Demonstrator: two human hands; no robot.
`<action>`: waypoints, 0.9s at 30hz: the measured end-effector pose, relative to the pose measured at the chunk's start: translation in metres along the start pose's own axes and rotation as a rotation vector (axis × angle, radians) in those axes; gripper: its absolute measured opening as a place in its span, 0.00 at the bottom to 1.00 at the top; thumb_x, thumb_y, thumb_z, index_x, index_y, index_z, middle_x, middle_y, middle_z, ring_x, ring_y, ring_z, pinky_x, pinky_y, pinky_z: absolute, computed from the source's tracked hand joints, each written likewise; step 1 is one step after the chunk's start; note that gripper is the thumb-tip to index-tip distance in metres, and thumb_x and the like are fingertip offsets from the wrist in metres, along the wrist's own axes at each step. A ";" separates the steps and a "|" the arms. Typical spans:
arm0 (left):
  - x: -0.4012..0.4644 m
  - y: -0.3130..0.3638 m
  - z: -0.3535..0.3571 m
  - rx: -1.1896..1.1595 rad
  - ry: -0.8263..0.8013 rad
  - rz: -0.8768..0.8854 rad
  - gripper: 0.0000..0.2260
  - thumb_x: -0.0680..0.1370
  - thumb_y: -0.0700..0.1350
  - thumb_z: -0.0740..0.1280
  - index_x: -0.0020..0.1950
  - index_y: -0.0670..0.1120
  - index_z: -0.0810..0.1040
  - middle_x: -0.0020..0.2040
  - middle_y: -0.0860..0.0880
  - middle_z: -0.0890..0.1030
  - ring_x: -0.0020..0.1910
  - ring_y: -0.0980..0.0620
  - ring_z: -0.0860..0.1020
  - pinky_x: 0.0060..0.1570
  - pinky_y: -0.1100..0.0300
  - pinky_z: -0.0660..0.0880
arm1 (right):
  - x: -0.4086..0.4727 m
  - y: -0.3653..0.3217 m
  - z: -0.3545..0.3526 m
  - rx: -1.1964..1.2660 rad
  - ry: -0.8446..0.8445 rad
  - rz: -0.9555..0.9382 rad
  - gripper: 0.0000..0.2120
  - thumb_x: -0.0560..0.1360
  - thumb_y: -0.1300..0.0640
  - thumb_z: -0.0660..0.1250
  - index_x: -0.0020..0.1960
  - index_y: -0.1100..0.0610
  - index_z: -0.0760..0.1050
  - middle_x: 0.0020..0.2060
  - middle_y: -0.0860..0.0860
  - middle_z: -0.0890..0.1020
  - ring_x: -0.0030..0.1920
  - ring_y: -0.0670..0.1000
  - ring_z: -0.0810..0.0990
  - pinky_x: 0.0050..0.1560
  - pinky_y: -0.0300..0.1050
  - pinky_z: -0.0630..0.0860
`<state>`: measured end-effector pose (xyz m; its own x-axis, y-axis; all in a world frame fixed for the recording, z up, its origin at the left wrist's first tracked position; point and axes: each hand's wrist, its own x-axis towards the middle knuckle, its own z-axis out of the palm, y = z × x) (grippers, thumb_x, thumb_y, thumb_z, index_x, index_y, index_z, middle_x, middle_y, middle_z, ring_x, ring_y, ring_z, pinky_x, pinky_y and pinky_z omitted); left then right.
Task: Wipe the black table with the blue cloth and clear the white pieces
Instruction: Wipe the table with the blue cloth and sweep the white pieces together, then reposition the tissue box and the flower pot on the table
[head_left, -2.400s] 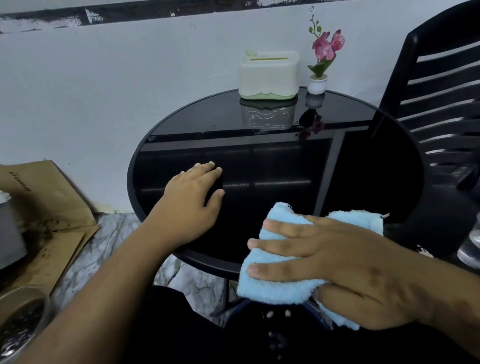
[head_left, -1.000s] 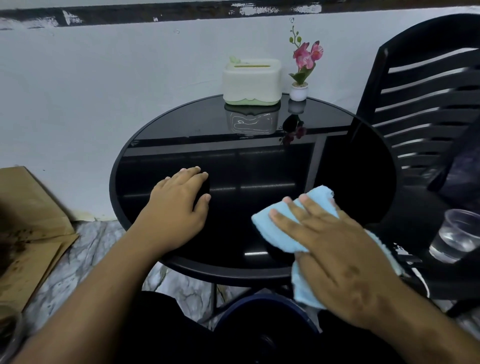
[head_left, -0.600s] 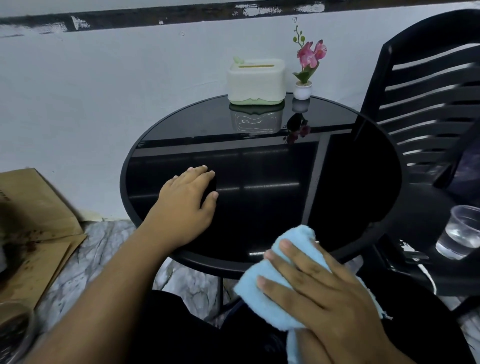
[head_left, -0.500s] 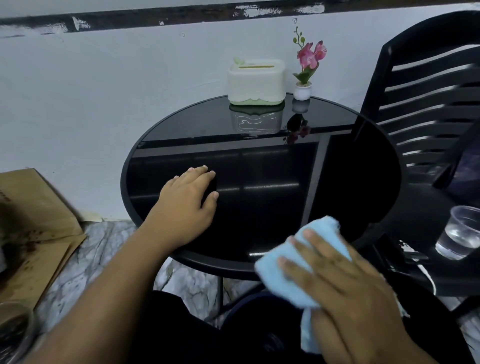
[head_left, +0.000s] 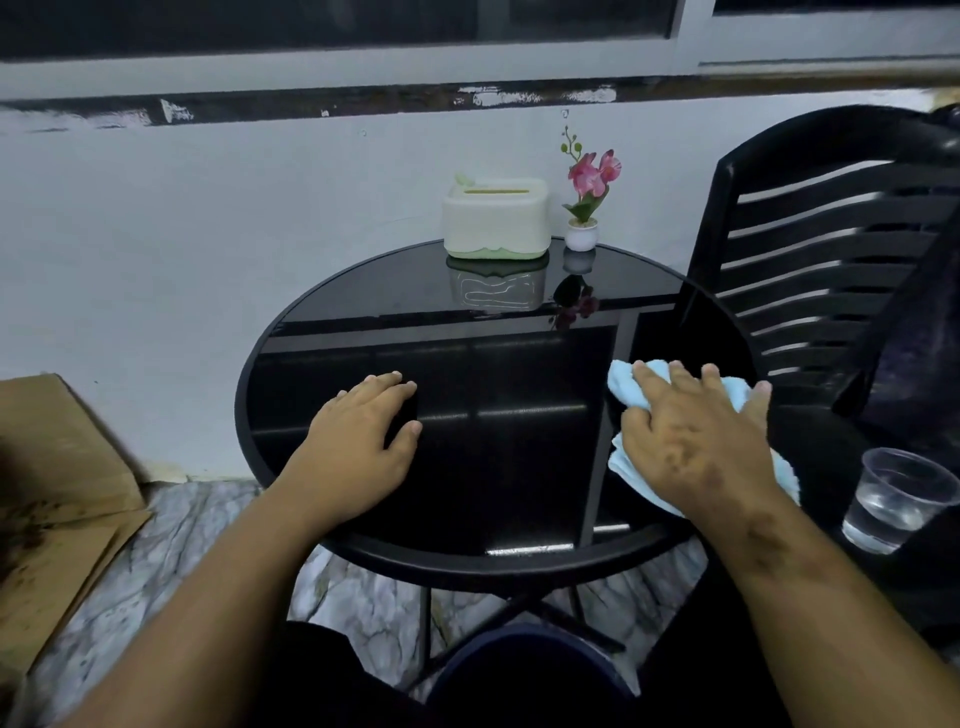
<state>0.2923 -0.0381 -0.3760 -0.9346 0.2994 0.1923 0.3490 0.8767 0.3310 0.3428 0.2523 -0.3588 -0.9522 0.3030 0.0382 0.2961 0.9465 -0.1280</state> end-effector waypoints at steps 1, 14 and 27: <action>0.000 0.000 -0.001 -0.014 -0.003 -0.006 0.23 0.81 0.52 0.60 0.76 0.50 0.65 0.77 0.52 0.63 0.77 0.51 0.58 0.76 0.49 0.55 | 0.000 0.000 0.000 -0.021 -0.011 0.000 0.29 0.78 0.46 0.51 0.78 0.44 0.53 0.79 0.52 0.57 0.79 0.58 0.49 0.74 0.69 0.39; 0.058 0.018 -0.035 -0.096 0.063 -0.047 0.17 0.78 0.55 0.64 0.66 0.52 0.75 0.63 0.54 0.77 0.64 0.52 0.75 0.62 0.55 0.71 | 0.089 -0.025 -0.067 0.388 0.052 -0.345 0.32 0.72 0.39 0.62 0.75 0.41 0.61 0.64 0.48 0.78 0.62 0.50 0.77 0.65 0.50 0.73; 0.272 0.010 -0.035 -0.372 0.109 -0.192 0.30 0.76 0.52 0.70 0.73 0.42 0.63 0.71 0.44 0.69 0.66 0.46 0.70 0.52 0.59 0.65 | 0.291 -0.094 -0.026 0.723 -0.002 -0.252 0.44 0.72 0.46 0.72 0.77 0.52 0.49 0.64 0.54 0.72 0.64 0.57 0.72 0.62 0.46 0.69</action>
<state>0.0438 0.0388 -0.2883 -0.9791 0.0856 0.1843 0.1896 0.7111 0.6771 0.0402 0.2543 -0.3095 -0.9848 0.0870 0.1506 -0.0519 0.6792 -0.7321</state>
